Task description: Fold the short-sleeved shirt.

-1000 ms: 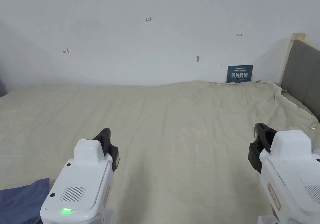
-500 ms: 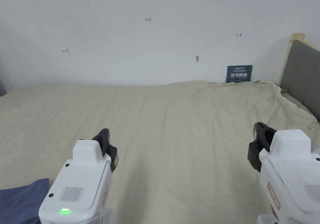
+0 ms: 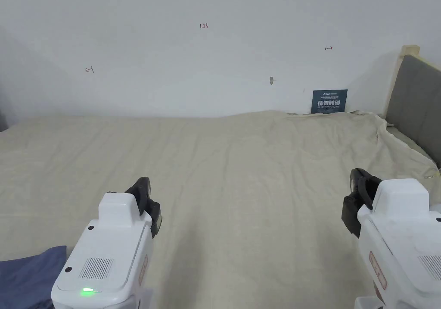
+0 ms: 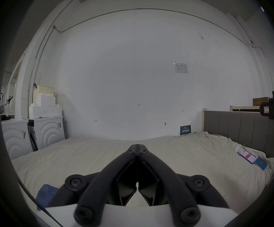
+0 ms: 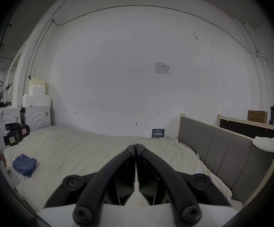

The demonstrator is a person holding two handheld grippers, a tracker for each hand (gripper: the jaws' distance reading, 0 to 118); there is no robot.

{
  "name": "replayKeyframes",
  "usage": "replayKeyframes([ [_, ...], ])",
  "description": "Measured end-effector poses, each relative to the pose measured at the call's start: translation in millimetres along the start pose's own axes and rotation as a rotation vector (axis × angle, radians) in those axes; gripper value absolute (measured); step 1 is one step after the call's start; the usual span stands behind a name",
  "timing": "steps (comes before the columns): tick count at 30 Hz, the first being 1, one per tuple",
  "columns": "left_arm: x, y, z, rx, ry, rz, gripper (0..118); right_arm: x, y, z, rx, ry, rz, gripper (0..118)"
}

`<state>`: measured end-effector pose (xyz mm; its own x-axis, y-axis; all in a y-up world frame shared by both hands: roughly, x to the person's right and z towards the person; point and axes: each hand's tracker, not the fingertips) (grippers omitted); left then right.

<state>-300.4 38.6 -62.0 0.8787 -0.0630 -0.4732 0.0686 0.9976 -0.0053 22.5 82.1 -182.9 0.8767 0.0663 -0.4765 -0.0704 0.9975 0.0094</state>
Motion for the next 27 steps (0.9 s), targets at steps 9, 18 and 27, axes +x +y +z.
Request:
replayKeyframes([
  [9, 0.0, -0.3, -0.8, 0.004, -0.007, -0.003, 0, -3.9, 2.5, 0.6, -0.003, 0.0, 0.0, 0],
  [18, -2.6, -1.3, 0.2, 0.008, -0.01, 0.027, 9, -7.8, 3.8, 1.9, -0.009, -0.014, 0.006, 5],
  [27, -9.2, -3.5, 1.7, 0.018, -0.002, 0.055, 118, -5.9, -0.1, 0.9, -0.01, -0.031, -0.002, 114],
])
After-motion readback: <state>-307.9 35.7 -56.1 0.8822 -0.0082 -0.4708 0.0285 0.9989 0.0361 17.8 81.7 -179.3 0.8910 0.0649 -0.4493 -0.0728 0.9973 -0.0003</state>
